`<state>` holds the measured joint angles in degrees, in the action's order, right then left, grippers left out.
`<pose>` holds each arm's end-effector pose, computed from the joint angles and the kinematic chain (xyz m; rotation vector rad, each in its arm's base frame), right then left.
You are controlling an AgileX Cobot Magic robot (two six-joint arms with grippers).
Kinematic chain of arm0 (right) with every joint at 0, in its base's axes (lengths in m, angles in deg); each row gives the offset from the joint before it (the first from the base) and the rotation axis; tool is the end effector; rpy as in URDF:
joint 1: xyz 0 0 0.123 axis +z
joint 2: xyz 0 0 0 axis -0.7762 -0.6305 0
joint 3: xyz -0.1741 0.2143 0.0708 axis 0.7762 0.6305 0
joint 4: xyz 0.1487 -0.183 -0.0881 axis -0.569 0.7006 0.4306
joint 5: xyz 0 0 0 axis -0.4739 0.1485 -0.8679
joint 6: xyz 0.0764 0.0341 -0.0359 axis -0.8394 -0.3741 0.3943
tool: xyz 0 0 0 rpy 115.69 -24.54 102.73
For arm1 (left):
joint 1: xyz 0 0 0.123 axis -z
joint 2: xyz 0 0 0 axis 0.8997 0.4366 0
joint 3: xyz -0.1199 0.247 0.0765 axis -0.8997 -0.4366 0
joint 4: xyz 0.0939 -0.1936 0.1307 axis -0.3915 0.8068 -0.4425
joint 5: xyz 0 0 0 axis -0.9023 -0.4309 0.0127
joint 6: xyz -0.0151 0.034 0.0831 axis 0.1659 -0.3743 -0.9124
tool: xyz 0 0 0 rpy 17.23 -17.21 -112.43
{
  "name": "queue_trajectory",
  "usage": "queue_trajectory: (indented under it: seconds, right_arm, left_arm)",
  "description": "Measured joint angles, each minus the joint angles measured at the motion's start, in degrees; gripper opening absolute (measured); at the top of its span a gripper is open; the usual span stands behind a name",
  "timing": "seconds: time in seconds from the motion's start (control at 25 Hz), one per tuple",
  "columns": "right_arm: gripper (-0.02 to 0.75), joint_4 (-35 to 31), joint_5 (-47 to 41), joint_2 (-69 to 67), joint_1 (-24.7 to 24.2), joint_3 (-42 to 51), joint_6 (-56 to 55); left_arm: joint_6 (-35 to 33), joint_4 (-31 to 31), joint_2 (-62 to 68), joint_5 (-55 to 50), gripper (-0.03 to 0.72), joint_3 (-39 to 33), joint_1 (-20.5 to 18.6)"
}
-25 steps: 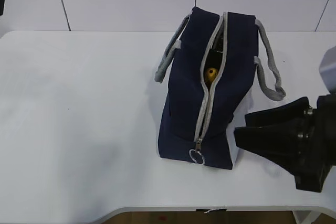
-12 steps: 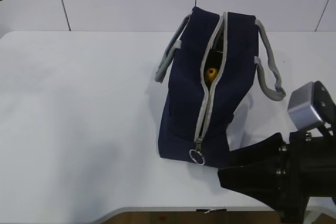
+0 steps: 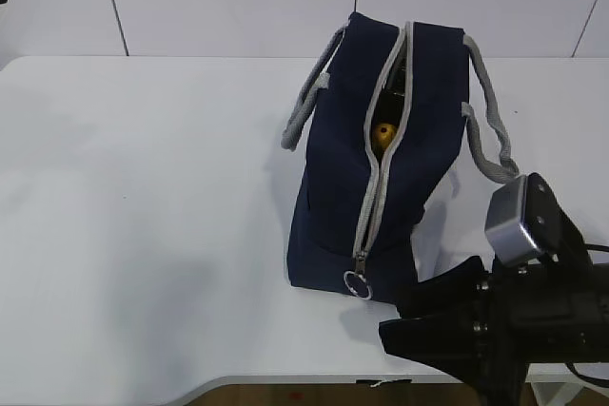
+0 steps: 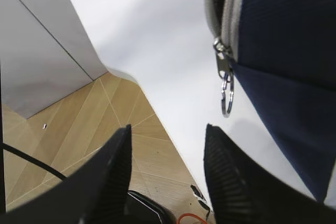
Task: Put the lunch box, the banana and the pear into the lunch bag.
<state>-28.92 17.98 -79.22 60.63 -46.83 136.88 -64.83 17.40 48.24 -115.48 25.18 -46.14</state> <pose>0.2000 0.1026 0.1648 -0.9340 1.9568 0.8572 0.1920 -0.0763 0.3792 0.4558 1.9314 -0.3124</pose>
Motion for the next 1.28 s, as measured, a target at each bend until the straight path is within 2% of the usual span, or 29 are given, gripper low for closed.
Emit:
queue_trajectory:
  seconds: [0.4, 1.28]
  right_arm:
    - [0.368, -0.23, -1.18, -4.88, 0.0, -2.1, 5.94]
    - [0.323, -0.45, -0.34, -9.23, 0.0, -6.83, 8.6]
  left_arm:
    - [0.0, -1.57, 0.0, 0.0, 0.309, 0.0, 0.0]
    - [0.0, -1.94, 0.0, 0.0, 0.303, 0.0, 0.0]
